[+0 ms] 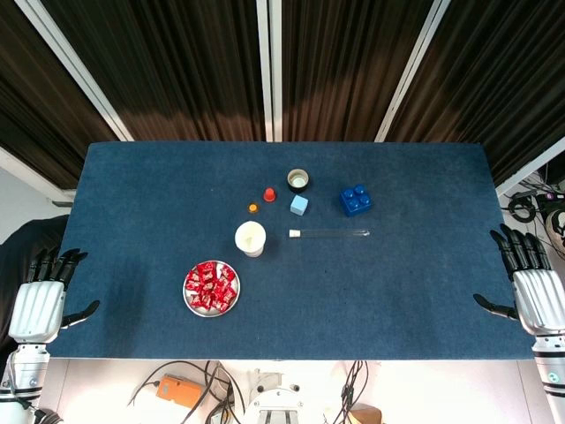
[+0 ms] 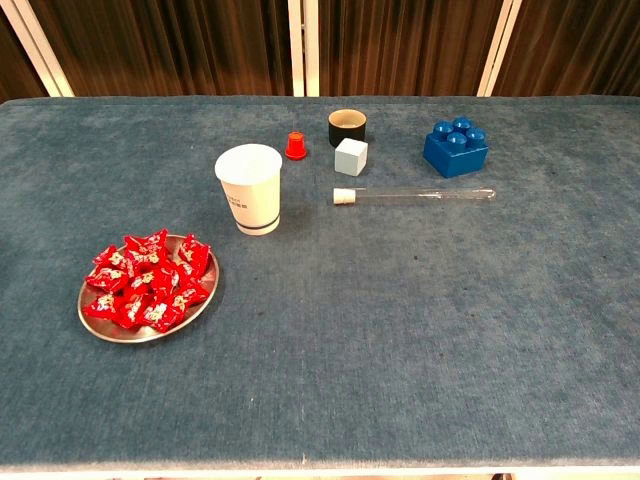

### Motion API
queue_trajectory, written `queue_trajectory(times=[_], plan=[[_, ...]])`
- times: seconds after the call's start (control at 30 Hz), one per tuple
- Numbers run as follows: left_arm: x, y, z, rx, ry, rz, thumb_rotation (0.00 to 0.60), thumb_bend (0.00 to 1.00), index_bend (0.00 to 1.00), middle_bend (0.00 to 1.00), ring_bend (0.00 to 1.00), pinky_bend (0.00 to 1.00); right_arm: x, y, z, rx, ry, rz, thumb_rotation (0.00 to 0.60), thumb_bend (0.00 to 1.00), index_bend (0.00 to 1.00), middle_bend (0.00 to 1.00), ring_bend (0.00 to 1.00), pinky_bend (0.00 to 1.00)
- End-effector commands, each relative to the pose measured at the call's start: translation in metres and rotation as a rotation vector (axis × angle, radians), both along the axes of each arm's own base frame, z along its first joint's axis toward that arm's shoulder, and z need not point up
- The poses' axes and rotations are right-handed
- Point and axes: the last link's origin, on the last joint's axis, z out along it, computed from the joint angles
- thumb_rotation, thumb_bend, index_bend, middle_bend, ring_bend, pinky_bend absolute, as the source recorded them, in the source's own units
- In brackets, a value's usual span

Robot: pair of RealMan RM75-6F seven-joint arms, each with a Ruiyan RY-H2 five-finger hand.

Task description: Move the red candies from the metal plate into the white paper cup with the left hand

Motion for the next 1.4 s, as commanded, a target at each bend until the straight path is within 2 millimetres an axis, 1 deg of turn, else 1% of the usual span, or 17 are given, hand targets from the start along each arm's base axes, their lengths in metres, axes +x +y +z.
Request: queue_trajectory(times=[0.03, 0.13, 0.17, 0.2, 0.27, 0.3, 0.37, 0.47, 0.57, 0.6, 0.7, 0.8, 0.97, 1.2, 1.4], plan=[[0.002, 0.002, 0.001, 0.001, 0.003, -0.003, 0.6, 0.09, 0.18, 0.17, 0.06, 0.0, 0.002, -0.004, -0.001, 0.001, 0.003, 0.004, 0.6, 0.19, 0.0, 0.03, 0.0, 0.0], [0.009, 0.008, -0.004, -0.014, 0.0, -0.037, 0.6, 0.09, 0.18, 0.24, 0.12, 0.02, 0.005, -0.006, 0.0, 0.005, 0.012, 0.008, 0.6, 0.19, 0.0, 0.03, 0.0, 0.0], [0.013, 0.01, -0.006, -0.024, -0.003, -0.054, 0.6, 0.09, 0.18, 0.28, 0.16, 0.07, 0.006, -0.006, 0.001, 0.003, 0.016, 0.01, 0.6, 0.19, 0.0, 0.03, 0.0, 0.0], [0.021, 0.015, -0.01, -0.044, -0.005, -0.088, 0.6, 0.09, 0.19, 0.31, 0.19, 0.11, 0.007, -0.007, 0.003, -0.003, 0.021, 0.016, 0.6, 0.19, 0.0, 0.03, 0.0, 0.0], [0.033, 0.022, -0.018, -0.079, -0.004, -0.148, 0.6, 0.09, 0.22, 0.38, 0.3, 0.26, 0.01, -0.007, 0.007, -0.015, 0.026, 0.026, 0.6, 0.19, 0.0, 0.03, 0.0, 0.0], [0.043, 0.027, -0.025, -0.108, -0.007, -0.19, 0.6, 0.09, 0.23, 0.42, 0.35, 0.32, 0.013, -0.006, 0.009, -0.022, 0.028, 0.032, 0.6, 0.19, 0.0, 0.03, 0.0, 0.0], [0.062, 0.036, -0.04, -0.166, -0.016, -0.267, 0.6, 0.11, 0.26, 0.54, 0.47, 0.47, 0.016, -0.005, 0.013, -0.035, 0.035, 0.04, 0.6, 0.19, 0.0, 0.03, 0.0, 0.0], [0.086, 0.047, -0.065, -0.268, -0.029, -0.337, 0.6, 0.13, 0.34, 0.72, 0.63, 0.68, 0.017, -0.002, 0.018, -0.045, 0.046, 0.036, 0.6, 0.19, 0.0, 0.03, 0.0, 0.01], [0.101, 0.055, -0.089, -0.363, -0.019, -0.371, 0.6, 0.16, 0.36, 0.84, 0.74, 0.78, 0.017, 0.0, 0.02, -0.047, 0.048, 0.026, 0.6, 0.19, 0.0, 0.03, 0.0, 0.02], [0.105, 0.058, -0.099, -0.403, -0.012, -0.379, 0.6, 0.16, 0.37, 0.86, 0.76, 0.78, 0.016, 0.001, 0.02, -0.047, 0.047, 0.022, 0.6, 0.18, 0.0, 0.03, 0.0, 0.02], [0.113, 0.065, -0.117, -0.461, 0.006, -0.392, 0.6, 0.18, 0.37, 0.87, 0.77, 0.79, 0.014, 0.002, 0.02, -0.044, 0.047, 0.009, 0.6, 0.19, 0.0, 0.03, 0.0, 0.02], [0.118, 0.072, -0.128, -0.477, 0.047, -0.402, 0.6, 0.2, 0.37, 0.88, 0.78, 0.79, 0.012, 0.003, 0.019, -0.039, 0.047, -0.003, 0.6, 0.19, 0.0, 0.03, 0.0, 0.02], [0.124, 0.081, -0.143, -0.518, 0.059, -0.39, 0.6, 0.24, 0.37, 0.89, 0.79, 0.79, 0.008, 0.002, 0.017, -0.033, 0.044, -0.018, 0.6, 0.19, 0.0, 0.03, 0.0, 0.02], [0.125, 0.09, -0.154, -0.543, 0.108, -0.355, 0.6, 0.26, 0.37, 0.89, 0.8, 0.79, 0.004, 0.002, 0.017, -0.033, 0.045, -0.038, 0.6, 0.19, 0.0, 0.03, 0.0, 0.02], [0.12, 0.091, -0.157, -0.559, 0.145, -0.322, 0.6, 0.26, 0.37, 0.89, 0.8, 0.79, 0.002, 0.0, 0.016, -0.029, 0.044, -0.044, 0.6, 0.19, 0.0, 0.03, 0.0, 0.02]])
